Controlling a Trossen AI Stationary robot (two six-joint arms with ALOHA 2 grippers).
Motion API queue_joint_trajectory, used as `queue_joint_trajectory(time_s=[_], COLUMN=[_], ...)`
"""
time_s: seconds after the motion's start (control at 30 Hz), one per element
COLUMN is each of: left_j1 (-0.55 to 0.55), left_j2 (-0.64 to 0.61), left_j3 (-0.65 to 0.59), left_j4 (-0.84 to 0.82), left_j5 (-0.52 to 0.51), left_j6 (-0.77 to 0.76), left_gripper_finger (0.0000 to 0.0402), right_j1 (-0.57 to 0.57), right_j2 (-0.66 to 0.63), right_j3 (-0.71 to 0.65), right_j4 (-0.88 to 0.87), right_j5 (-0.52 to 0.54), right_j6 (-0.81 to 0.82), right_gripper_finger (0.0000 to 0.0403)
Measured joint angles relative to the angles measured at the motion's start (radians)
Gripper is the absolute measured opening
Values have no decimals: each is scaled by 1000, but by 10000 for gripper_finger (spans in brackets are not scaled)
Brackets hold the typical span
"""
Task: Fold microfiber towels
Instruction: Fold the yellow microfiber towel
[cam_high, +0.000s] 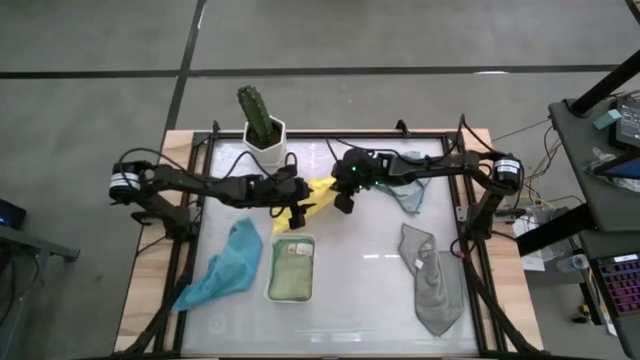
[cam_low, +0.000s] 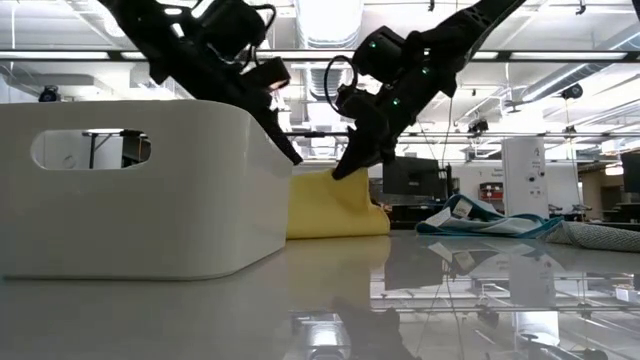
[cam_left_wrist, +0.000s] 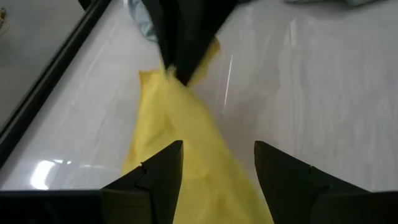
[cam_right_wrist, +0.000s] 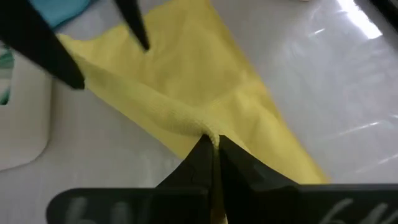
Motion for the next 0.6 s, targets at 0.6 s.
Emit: queue_joint_trajectory(time_s=[0.6], left_j1=[0], left_j2=[12], left_j3=[11], left_j4=[-325], left_j5=[83], left_j6=[6], left_gripper_finger=[145], right_j1=[-25], right_j2=[0], right_j3=[49], right_j4=[-94], right_j5=[1], right_j6=[-44], right_gripper_finger=[9])
